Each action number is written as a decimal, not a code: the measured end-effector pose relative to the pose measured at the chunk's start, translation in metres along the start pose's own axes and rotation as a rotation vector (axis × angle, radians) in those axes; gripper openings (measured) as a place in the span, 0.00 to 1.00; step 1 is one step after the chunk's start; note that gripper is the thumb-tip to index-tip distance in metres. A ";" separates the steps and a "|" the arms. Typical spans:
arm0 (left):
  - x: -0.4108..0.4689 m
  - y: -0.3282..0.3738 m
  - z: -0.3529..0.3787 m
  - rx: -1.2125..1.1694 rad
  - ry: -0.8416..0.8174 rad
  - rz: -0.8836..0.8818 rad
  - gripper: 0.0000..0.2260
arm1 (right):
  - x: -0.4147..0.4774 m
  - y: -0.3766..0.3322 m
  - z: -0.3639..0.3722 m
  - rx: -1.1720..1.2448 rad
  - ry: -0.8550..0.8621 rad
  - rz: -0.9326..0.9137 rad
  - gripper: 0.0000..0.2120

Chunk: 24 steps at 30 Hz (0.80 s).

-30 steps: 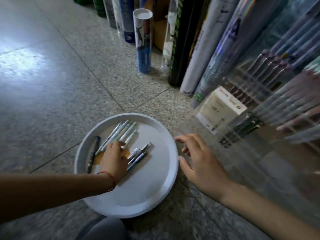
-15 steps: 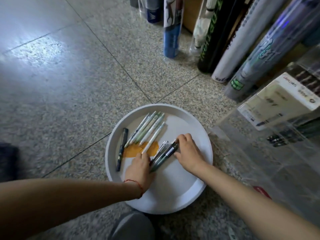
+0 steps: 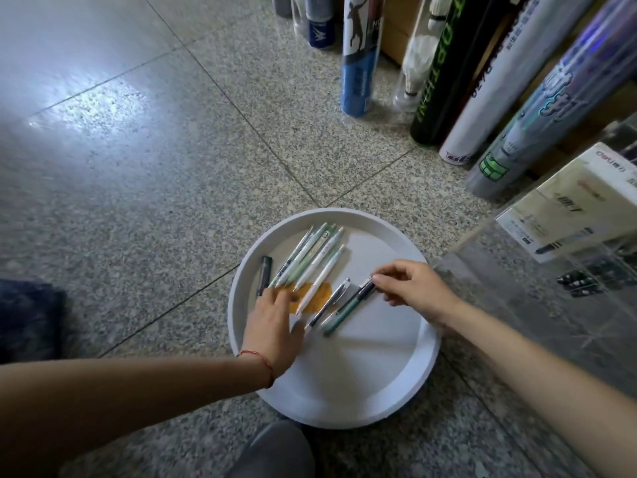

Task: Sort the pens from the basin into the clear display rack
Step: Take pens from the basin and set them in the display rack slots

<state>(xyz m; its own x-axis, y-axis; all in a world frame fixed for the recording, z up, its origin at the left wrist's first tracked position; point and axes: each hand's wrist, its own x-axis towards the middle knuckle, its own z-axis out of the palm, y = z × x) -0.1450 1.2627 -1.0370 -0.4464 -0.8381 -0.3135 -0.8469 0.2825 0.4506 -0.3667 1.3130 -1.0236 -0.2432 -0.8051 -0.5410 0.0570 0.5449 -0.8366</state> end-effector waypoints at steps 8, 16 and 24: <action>0.040 -0.016 -0.012 0.207 -0.019 -0.432 0.10 | -0.009 -0.028 -0.002 0.337 0.055 0.060 0.04; 0.026 0.015 -0.038 -0.303 0.255 -0.465 0.08 | -0.026 -0.052 -0.006 0.489 -0.027 0.049 0.07; -0.027 0.142 -0.068 -0.904 -0.456 -0.073 0.06 | -0.079 -0.072 -0.038 0.429 -0.050 -0.059 0.08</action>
<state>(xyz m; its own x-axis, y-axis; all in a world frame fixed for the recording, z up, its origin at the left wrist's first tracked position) -0.2335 1.2939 -0.9081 -0.6304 -0.5276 -0.5694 -0.4251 -0.3790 0.8220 -0.3885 1.3461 -0.9175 -0.2113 -0.8482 -0.4857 0.4439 0.3594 -0.8208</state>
